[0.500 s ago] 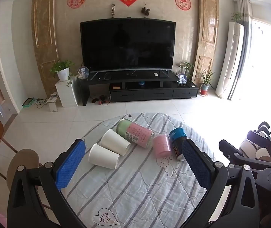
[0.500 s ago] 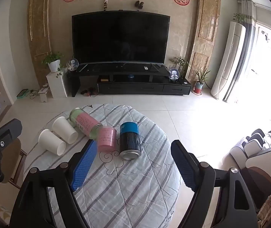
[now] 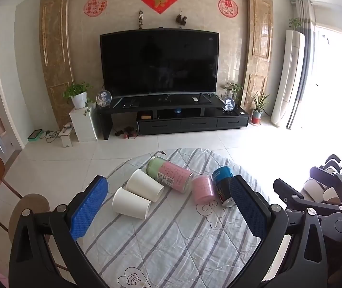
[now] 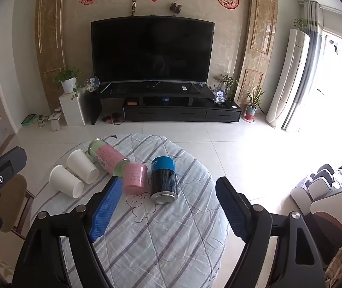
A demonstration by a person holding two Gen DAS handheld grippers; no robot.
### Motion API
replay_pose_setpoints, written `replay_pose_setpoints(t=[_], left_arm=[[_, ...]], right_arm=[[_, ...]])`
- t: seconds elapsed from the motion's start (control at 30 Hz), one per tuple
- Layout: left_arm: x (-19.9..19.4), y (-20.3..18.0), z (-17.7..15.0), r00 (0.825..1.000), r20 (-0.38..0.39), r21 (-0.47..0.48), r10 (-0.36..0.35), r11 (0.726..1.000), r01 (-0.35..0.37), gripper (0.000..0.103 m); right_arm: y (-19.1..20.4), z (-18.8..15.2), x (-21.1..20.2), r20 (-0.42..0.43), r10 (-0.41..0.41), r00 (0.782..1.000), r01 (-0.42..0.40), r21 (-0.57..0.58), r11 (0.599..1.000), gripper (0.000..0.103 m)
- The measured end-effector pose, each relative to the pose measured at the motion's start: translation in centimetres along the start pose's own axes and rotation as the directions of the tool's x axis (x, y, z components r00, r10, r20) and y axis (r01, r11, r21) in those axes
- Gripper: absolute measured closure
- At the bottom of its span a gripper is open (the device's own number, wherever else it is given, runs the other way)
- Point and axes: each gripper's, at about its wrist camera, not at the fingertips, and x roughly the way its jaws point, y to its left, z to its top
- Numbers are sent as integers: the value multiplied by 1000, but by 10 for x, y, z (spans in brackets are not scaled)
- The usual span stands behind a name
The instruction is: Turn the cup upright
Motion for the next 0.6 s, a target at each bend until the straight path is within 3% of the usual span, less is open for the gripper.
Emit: replay_pose_setpoints(t=[0.6], left_arm=[[-4,-2,5,1000,26,8,-2,1000,2,0]], right_arm=[[-2,5,-2,15,0,1000,0,-2,1000,22]])
